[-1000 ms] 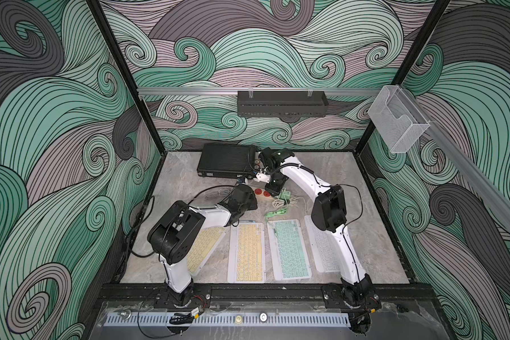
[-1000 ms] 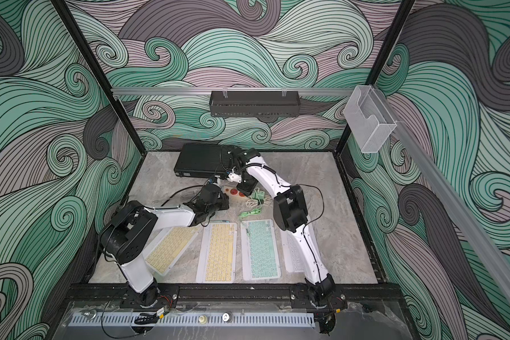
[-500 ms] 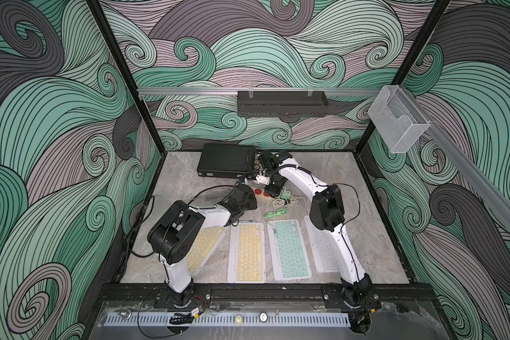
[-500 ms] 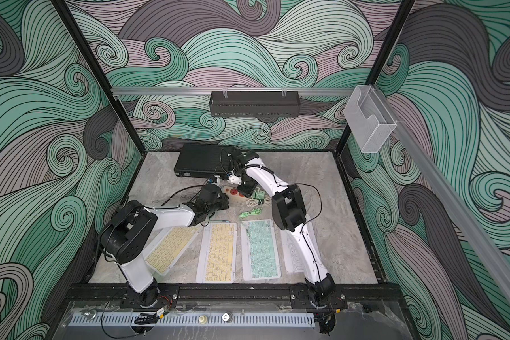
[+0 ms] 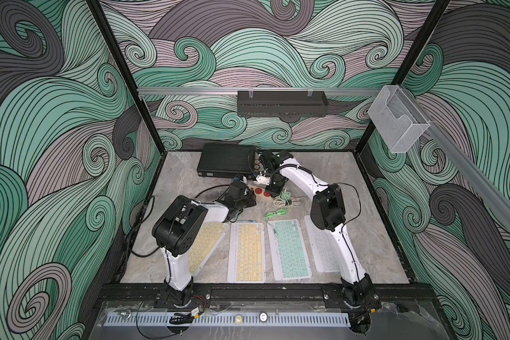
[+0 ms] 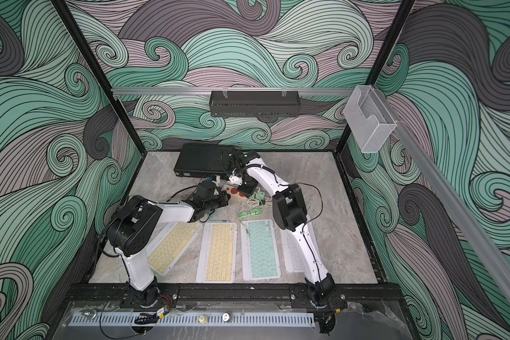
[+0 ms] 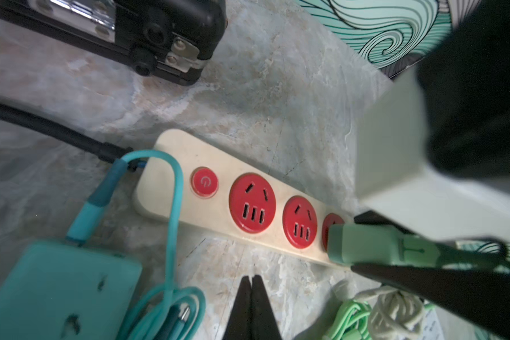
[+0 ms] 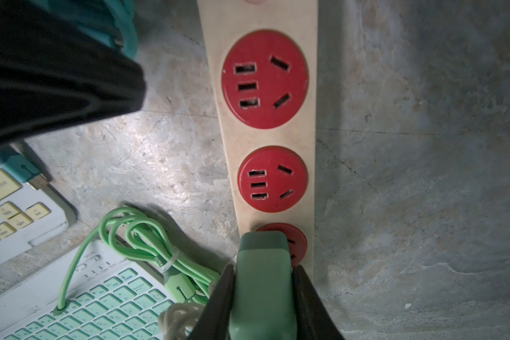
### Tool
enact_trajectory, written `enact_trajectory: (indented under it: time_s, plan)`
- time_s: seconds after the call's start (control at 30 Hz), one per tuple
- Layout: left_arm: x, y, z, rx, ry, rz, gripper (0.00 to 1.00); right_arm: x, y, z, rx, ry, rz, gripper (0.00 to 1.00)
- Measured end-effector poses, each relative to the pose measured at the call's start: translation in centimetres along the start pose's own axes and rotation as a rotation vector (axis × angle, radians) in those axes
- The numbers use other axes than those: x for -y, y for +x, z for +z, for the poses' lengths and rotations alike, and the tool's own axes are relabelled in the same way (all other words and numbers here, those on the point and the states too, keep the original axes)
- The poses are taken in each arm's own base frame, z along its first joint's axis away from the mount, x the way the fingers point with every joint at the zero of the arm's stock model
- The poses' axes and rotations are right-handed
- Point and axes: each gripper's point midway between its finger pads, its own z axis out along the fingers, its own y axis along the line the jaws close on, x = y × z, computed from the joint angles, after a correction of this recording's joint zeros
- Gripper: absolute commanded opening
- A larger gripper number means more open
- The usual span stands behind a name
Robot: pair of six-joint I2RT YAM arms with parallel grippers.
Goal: Unplug the wireless keyboard
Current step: Remove the plug from the socket.
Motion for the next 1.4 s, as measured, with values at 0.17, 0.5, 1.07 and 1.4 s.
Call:
enact_trajectory:
  time_s: [0.17, 0.5, 1.07, 1.4]
  plan:
    - [-0.2, 0.2, 1.3, -0.036, 0.09, -0.102, 0.0, 0.1, 0.0, 0.0, 0.013, -0.011, 0.007, 0.13]
    - [2.9, -1.3, 1.5, 0.001, 0.268, -0.202, 0.0, 0.0, 0.0, 0.0, 0.037, -0.011, 0.008, 0.08]
    - [2.7, -0.9, 5.5, -0.113, 0.238, -0.343, 0.0, 0.2, 0.0, 0.0, 0.081, -0.045, 0.018, 0.04]
    - [3.0, -1.0, 6.2, -0.12, 0.254, -0.416, 0.0, 0.4, 0.1, 0.0, 0.091, -0.055, 0.029, 0.01]
